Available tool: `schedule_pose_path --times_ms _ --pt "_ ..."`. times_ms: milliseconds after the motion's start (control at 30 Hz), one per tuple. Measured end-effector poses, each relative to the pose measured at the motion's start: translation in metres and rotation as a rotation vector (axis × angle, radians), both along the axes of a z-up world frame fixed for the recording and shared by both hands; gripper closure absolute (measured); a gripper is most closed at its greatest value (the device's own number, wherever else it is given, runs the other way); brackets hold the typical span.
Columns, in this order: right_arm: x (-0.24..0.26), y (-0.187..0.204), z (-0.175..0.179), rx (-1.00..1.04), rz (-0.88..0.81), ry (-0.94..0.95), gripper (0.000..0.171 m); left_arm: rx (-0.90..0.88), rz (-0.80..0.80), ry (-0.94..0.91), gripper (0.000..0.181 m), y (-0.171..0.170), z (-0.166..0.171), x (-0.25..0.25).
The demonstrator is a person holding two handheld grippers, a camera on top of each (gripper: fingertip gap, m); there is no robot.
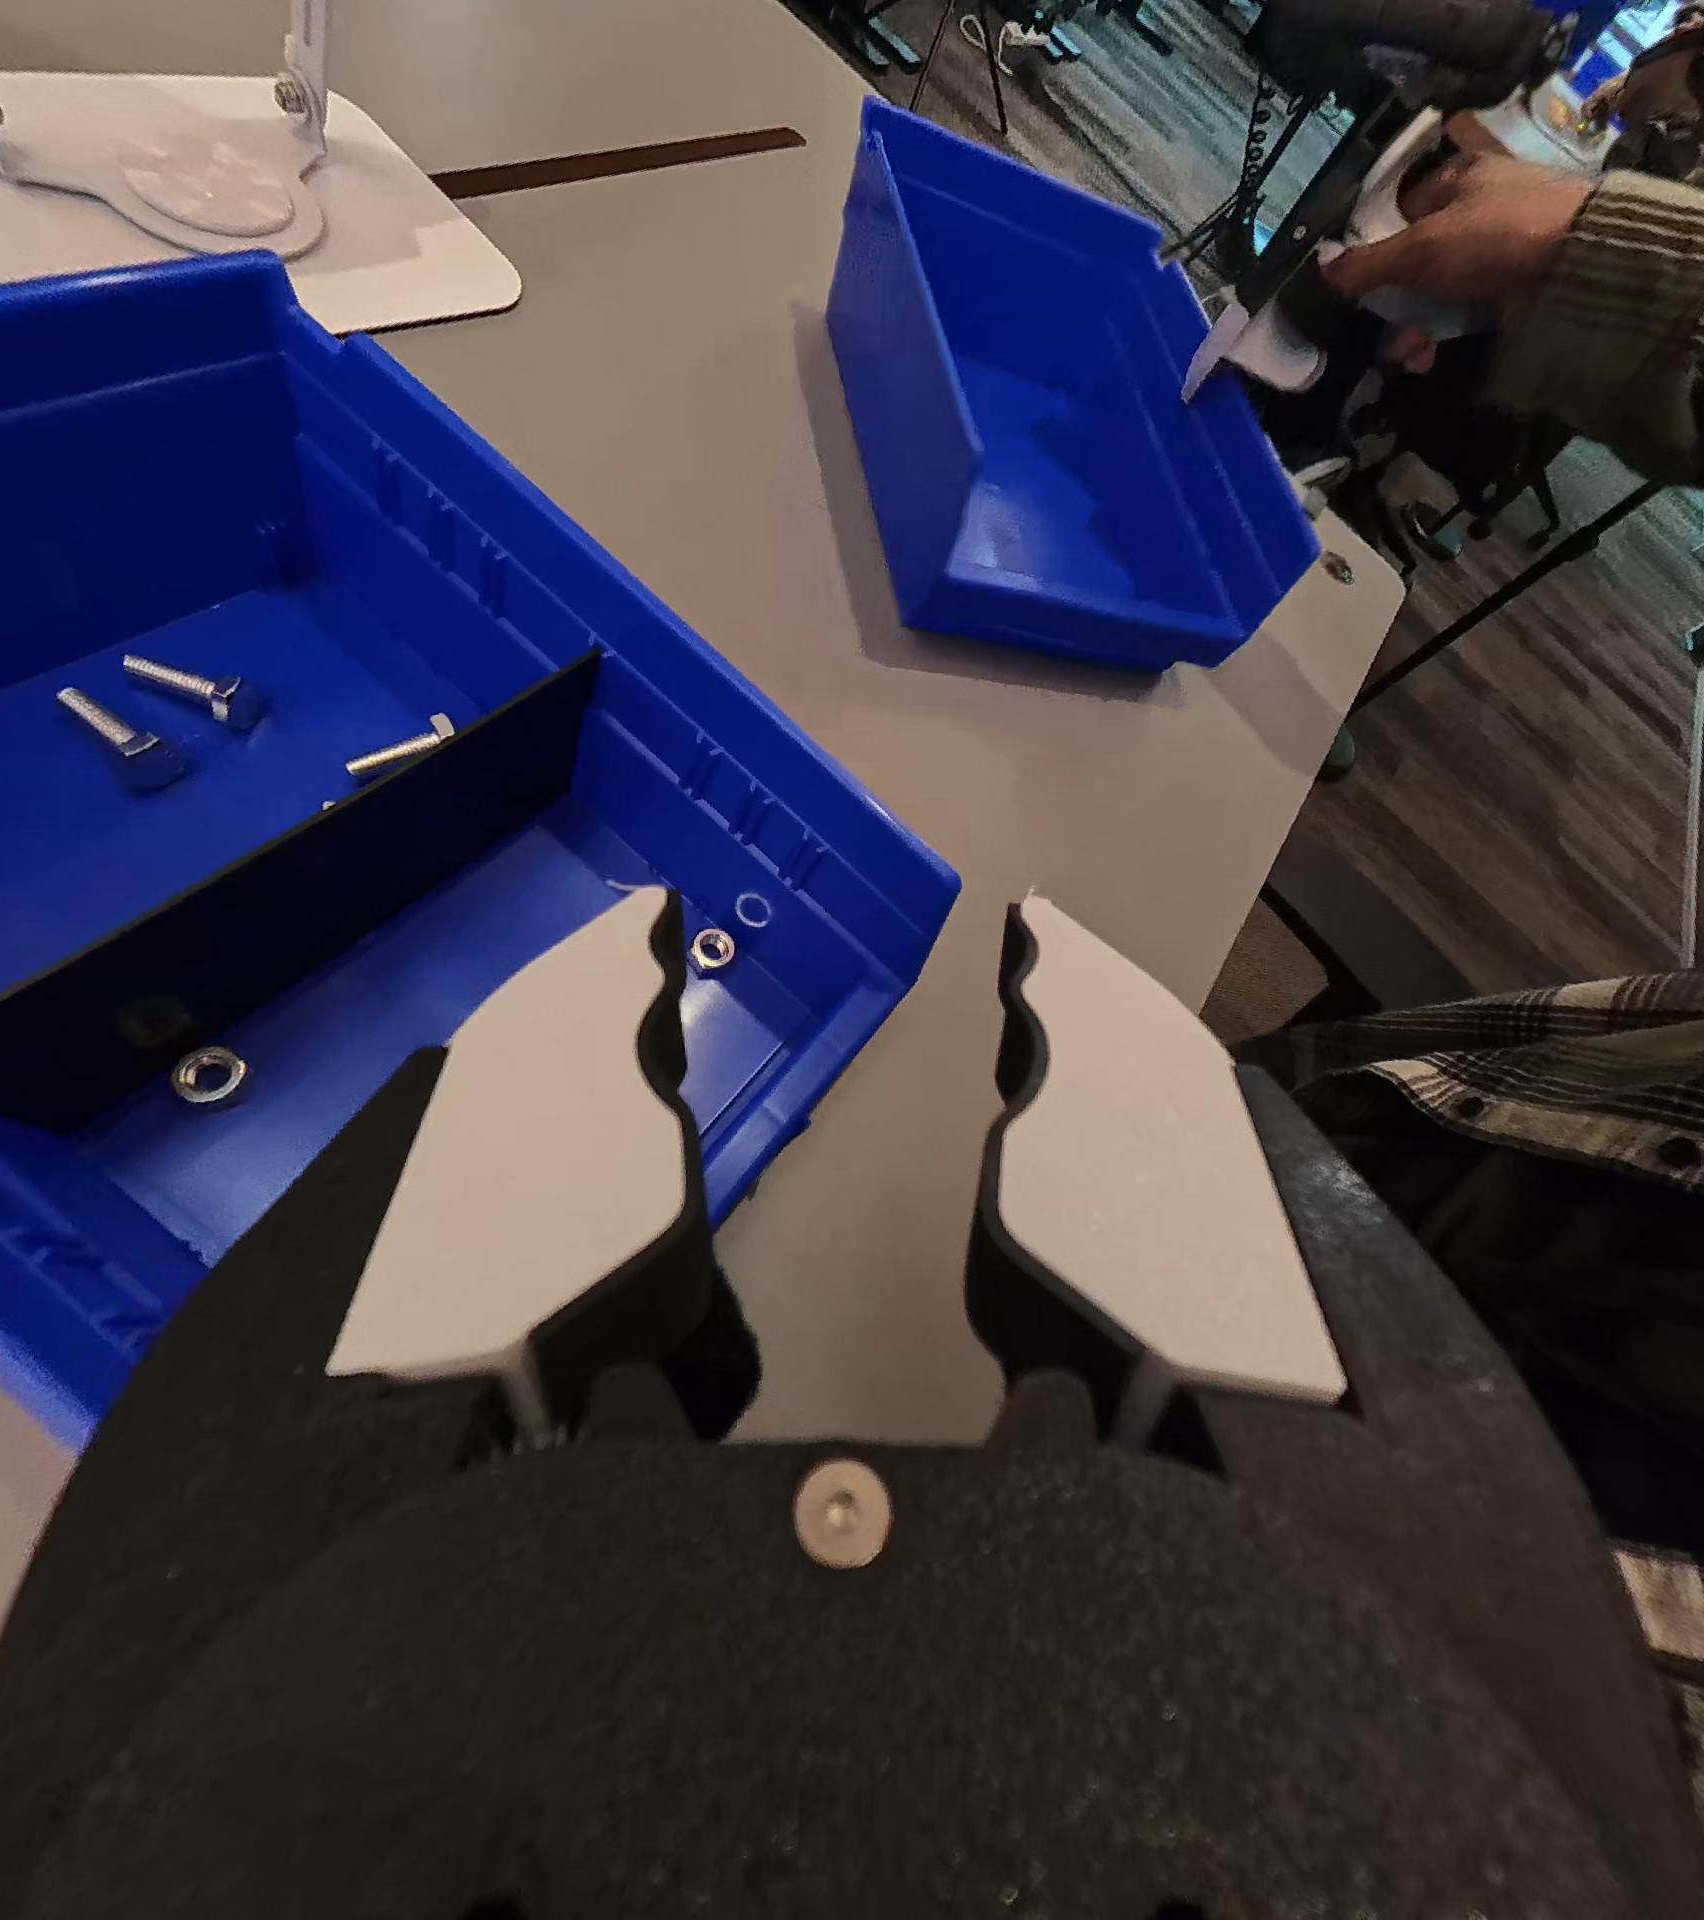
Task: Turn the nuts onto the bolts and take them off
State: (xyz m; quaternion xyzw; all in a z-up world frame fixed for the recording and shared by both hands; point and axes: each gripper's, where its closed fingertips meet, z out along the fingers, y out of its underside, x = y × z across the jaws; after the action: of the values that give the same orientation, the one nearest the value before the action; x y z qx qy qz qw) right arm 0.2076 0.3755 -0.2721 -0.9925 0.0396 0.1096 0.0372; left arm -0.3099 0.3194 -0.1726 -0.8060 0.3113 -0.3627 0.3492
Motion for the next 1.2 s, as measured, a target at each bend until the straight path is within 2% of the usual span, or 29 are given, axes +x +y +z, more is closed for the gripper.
schedule_pose_path --times_ms 133,467,767,867,967,1067,1133,1200 --pt "0.041 0.016 0.001 -0.001 0.069 -0.086 0.163 -0.026 0.000 0.016 0.124 0.002 -0.008 0.003" --pt "0.130 0.050 -0.002 -0.030 0.235 -0.160 0.168 -0.078 0.011 0.060 0.124 0.017 -0.016 0.020" --pt "0.165 0.061 -0.002 0.027 0.185 -0.185 0.165 -0.092 0.003 0.077 0.124 0.029 -0.016 0.039" --pt "0.171 0.061 0.017 0.126 0.116 -0.232 0.160 -0.083 -0.015 0.069 0.124 0.028 -0.013 0.045" --pt "0.158 0.052 0.056 0.288 0.033 -0.207 0.152 -0.077 -0.038 0.075 0.124 0.022 -0.013 0.047" --pt "0.100 0.024 0.076 0.358 0.019 -0.056 0.135 -0.071 -0.048 0.060 0.124 0.016 -0.013 0.045" --pt "0.049 0.001 0.077 0.360 0.052 0.034 0.130 -0.069 -0.051 0.033 0.124 0.013 -0.011 0.043" --pt "0.005 -0.021 0.066 0.318 0.106 0.049 0.120 -0.066 -0.052 0.011 0.124 0.011 -0.009 0.041"
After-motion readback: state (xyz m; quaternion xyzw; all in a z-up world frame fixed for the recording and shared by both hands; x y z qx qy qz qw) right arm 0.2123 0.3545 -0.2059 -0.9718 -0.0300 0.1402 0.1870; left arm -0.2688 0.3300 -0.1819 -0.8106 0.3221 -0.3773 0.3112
